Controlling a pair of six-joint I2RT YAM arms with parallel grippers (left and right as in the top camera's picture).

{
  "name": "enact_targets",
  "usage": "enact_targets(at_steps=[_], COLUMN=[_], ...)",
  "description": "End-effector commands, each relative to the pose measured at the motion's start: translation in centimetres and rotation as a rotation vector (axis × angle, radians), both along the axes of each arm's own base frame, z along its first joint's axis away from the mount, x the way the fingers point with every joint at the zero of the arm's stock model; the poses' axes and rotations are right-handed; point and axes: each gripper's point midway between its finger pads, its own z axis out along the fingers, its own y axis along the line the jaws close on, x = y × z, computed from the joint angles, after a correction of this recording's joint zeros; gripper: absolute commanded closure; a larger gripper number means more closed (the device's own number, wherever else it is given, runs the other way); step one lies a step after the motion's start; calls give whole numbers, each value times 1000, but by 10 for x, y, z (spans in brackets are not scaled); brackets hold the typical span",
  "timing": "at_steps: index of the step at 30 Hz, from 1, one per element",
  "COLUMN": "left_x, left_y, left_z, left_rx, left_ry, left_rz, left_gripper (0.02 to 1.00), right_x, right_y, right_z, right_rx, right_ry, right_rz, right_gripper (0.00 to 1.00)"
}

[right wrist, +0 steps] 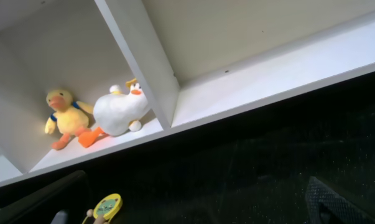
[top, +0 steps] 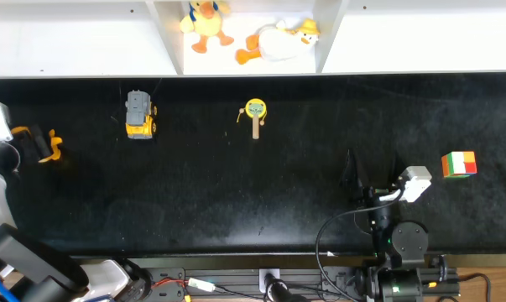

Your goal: Store Toys

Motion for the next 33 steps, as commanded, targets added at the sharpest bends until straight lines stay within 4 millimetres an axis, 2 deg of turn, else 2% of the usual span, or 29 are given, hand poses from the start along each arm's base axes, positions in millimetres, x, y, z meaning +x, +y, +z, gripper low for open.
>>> enact_targets(at_steps=[1, 9, 16, 19, 22, 27, 33], left_x=[2, 5, 15, 28, 45, 80, 114], left_y=[1, 3, 9, 7, 9, -6, -28], left_z=[-1, 1, 12, 33, 62, 110, 138], left_rx=[1, 12, 11, -2, -7, 32, 104], left_ry=[-16, -27, -87, -158, -233, -334, -418], left_rz=[-17, -16, 17, -12, 4, -74, -156], left_gripper=[275, 630, 724, 752, 790, 798, 798], right_x=[1, 1, 1, 1, 1, 1, 1], right_y=[0, 0, 0, 0, 0, 0, 0], right_z=[-5, -5, -5, -5, -5, -5, -5], right_rx=[3, 3, 3, 4, 4, 4, 3], right_ry=[9, 9, 9, 9, 9, 8, 9], right_rz=[-4, -4, -4, -5, -5, -4, -4], right_gripper=[5, 5, 5, 5, 5, 5, 5])
